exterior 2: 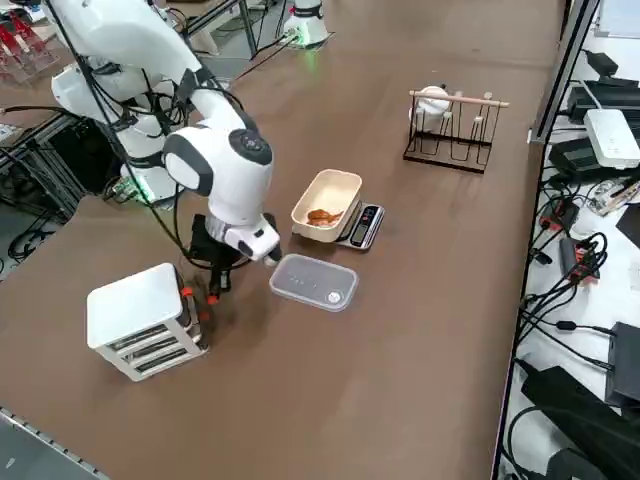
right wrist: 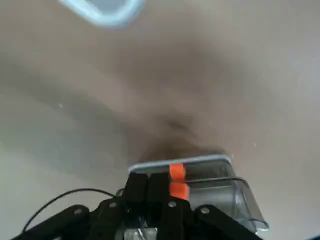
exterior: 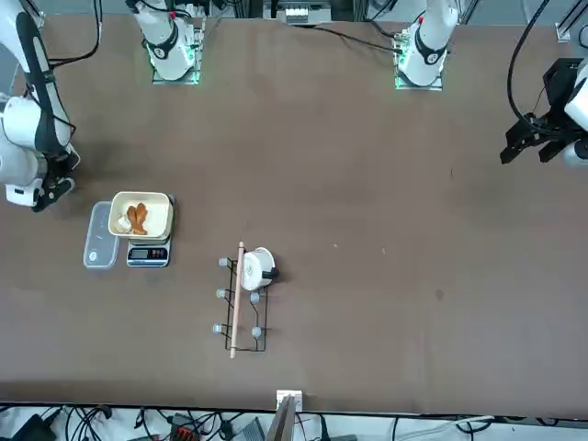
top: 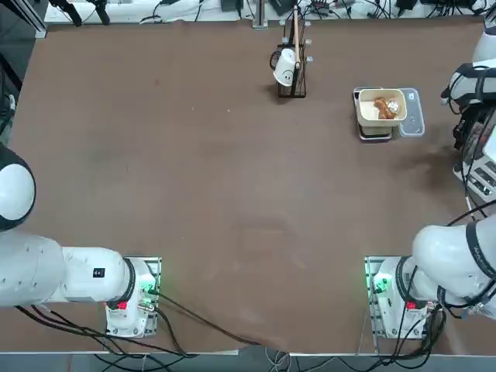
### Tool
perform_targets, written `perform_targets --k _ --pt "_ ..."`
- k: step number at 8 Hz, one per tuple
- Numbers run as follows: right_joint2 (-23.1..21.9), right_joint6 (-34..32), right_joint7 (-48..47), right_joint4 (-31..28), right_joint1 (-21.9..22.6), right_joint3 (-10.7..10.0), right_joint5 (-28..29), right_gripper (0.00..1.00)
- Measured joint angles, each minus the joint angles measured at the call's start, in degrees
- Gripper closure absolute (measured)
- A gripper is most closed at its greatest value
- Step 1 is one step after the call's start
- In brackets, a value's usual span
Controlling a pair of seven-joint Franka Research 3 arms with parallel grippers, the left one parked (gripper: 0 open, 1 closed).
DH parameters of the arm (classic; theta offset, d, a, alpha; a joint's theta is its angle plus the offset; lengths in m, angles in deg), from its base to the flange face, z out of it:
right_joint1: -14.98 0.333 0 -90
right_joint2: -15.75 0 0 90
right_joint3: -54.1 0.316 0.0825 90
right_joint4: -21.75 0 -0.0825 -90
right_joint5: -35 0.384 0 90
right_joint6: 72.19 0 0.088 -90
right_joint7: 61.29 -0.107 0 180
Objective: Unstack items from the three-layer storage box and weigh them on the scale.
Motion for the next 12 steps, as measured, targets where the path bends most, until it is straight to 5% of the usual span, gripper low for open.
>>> perform_targets --k 9,11,12 --pt "-1.0 0.5 0.7 -0.8 -2.6 0.7 1.1 0.94" --pt "-1.3 1.4 0.7 1.1 -2.5 3.3 7.8 0.82" --pt "-1.3 2.1 0.7 1.6 -2.3 4.2 8.1 0.66"
